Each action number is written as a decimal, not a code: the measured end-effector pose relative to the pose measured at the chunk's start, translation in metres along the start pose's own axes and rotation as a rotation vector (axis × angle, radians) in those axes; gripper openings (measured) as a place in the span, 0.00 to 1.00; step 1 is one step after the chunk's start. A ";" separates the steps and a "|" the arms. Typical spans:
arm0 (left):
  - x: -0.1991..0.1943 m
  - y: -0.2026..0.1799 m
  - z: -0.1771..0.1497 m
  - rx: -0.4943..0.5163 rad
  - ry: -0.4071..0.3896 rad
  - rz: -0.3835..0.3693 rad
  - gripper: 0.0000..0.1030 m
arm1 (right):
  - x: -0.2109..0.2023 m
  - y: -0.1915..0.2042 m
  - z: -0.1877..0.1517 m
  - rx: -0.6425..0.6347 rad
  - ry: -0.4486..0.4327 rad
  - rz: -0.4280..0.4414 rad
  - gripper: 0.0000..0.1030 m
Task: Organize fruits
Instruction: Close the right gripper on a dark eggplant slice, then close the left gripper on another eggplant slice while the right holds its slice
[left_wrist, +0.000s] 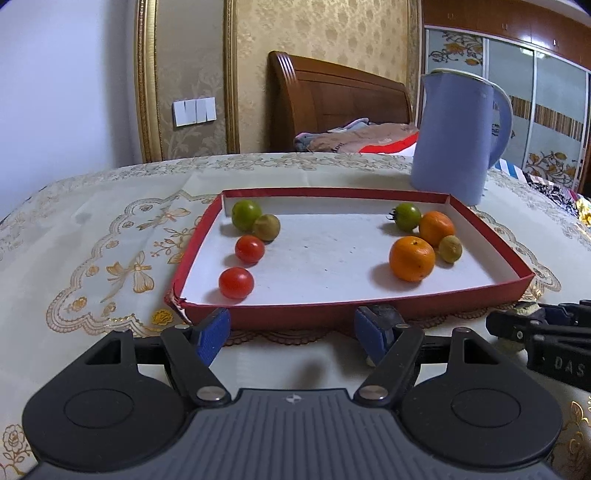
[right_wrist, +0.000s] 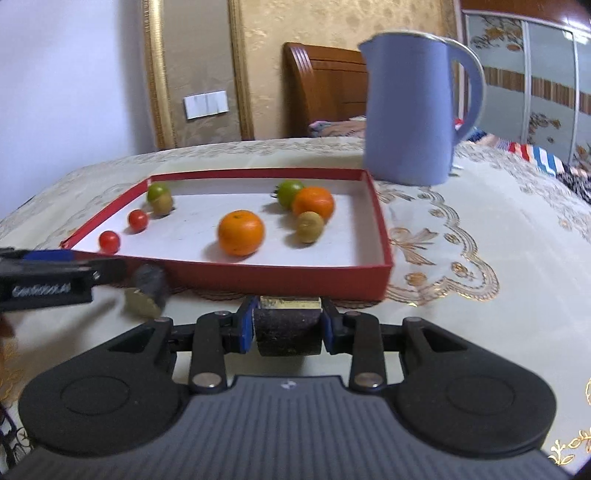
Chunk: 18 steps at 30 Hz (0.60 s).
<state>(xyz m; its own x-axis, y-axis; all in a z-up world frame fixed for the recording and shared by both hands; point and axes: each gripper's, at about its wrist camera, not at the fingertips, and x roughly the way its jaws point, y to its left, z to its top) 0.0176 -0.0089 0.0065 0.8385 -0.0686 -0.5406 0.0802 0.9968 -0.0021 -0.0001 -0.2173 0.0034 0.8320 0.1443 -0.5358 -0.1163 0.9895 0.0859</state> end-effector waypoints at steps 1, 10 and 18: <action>-0.001 -0.001 0.000 -0.006 0.002 -0.010 0.72 | 0.002 -0.002 0.000 0.011 0.006 0.001 0.31; -0.001 -0.017 -0.001 -0.046 0.041 -0.100 0.72 | 0.007 -0.012 -0.003 0.064 0.028 0.027 0.32; 0.008 -0.036 -0.002 0.013 0.068 -0.061 0.78 | 0.007 -0.011 -0.004 0.064 0.027 0.030 0.32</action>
<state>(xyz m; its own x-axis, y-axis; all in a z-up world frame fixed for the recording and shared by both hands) 0.0205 -0.0455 0.0008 0.7933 -0.1262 -0.5956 0.1376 0.9901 -0.0265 0.0048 -0.2276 -0.0044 0.8135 0.1749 -0.5547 -0.1052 0.9822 0.1553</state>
